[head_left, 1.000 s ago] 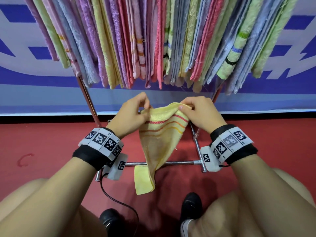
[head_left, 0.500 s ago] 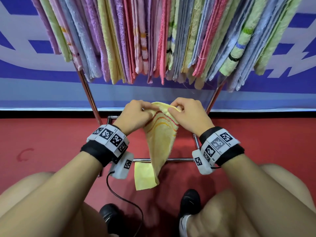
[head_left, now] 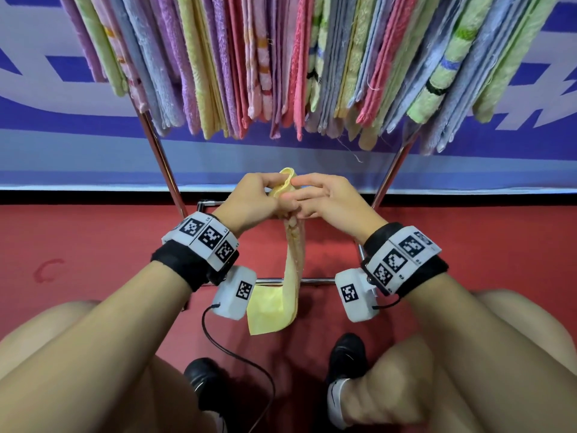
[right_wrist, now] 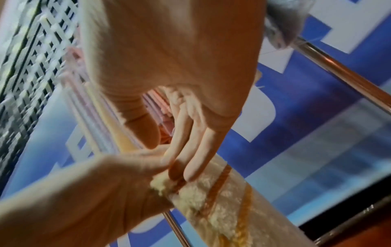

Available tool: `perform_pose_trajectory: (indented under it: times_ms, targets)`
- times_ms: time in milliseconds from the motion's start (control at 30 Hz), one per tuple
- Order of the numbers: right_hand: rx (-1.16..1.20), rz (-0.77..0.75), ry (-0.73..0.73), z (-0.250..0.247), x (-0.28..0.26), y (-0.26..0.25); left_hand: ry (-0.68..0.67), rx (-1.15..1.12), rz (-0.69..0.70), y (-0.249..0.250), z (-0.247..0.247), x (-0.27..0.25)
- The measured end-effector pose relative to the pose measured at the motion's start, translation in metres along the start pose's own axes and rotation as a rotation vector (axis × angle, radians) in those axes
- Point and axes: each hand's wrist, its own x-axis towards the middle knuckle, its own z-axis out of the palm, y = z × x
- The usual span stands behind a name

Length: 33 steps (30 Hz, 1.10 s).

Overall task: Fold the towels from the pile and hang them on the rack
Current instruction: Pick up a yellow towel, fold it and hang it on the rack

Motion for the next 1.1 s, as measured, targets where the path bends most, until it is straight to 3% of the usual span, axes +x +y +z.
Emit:
perform_pose_trajectory:
  times_ms: [67,200,233,367,433,500,567,700,767,900,967,1033,1100]
  targets:
    - [0.123,0.033,-0.030,-0.005,0.000,-0.004,0.007,0.044,0.039,0.001,-0.004,0.002]
    - [-0.188,-0.107,0.322,-0.017,0.004,0.005,-0.044,0.130,0.190,0.007,-0.013,0.001]
    - [-0.207,-0.117,0.303,-0.019,0.004,0.006,-0.067,0.123,0.206,0.010,-0.016,0.000]
    - [0.031,-0.040,-0.131,-0.017,0.007,0.006,-0.146,0.046,0.236,0.021,-0.030,-0.004]
    - [0.081,-0.052,-0.155,-0.013,0.005,0.004,-0.085,0.020,0.271,0.023,-0.038,-0.004]
    - [0.064,-0.132,-0.042,-0.009,0.002,0.002,0.067,-0.069,0.271,0.018,-0.037,-0.001]
    - [0.088,-0.209,0.086,-0.007,0.001,-0.001,0.143,-0.205,0.164,0.010,-0.030,0.000]
    - [0.212,-0.272,0.239,-0.005,-0.002,-0.010,-0.221,-0.335,-0.038,-0.007,-0.005,-0.007]
    - [0.235,-0.260,0.335,-0.009,-0.001,-0.010,-0.202,-0.314,-0.015,-0.010,0.002,-0.006]
    - [0.372,-0.169,0.542,-0.023,0.006,-0.007,-0.024,-0.192,0.098,-0.007,0.006,-0.002]
    - [0.532,-0.119,0.399,-0.024,0.008,-0.006,0.011,-0.228,0.140,0.000,0.006,-0.005]
    - [0.644,-0.039,0.112,-0.013,0.004,-0.003,0.067,-0.286,0.179,0.007,0.003,-0.005]
    - [0.541,0.029,-0.064,0.001,-0.001,0.003,0.139,-0.308,0.218,0.009,-0.004,0.000]
